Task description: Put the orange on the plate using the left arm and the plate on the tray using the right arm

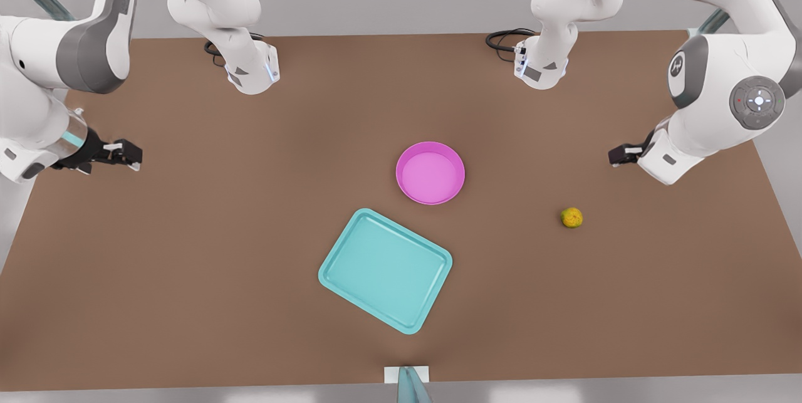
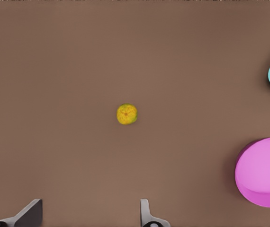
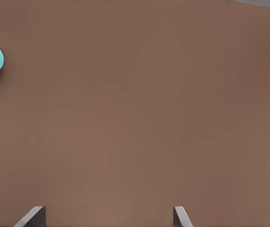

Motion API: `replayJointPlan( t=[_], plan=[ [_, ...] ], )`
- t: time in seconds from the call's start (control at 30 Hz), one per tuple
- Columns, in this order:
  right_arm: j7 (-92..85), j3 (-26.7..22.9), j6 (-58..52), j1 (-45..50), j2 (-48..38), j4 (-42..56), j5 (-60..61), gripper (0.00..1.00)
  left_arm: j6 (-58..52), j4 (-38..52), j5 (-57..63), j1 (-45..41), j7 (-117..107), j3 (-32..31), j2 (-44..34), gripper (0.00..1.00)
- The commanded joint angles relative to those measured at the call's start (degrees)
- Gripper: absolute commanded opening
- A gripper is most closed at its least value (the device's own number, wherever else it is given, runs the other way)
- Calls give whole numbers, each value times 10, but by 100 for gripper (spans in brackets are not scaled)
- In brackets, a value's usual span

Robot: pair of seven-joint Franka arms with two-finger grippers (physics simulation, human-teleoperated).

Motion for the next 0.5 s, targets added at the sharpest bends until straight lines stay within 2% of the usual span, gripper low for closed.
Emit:
replayJointPlan(
  t=[0.0,0.07,0.13,0.2,0.27,0.47],
  plan=[
    [-43,0,26,-1,4,1,1,100,22,0,2,0,-26,0,6,100],
    [-44,-1,26,-1,5,1,1,100,43,-9,-8,0,-30,0,61,100],
    [-44,0,27,0,5,1,0,100,228,-148,-17,0,-27,1,112,100],
    [-44,0,26,0,5,0,0,100,287,-170,-16,0,1,1,162,100],
    [-44,0,27,-1,9,0,1,100,346,-213,-11,2,51,9,175,100],
    [-43,0,28,0,17,-1,1,100,385,-220,-9,10,94,33,195,100]
  ],
)
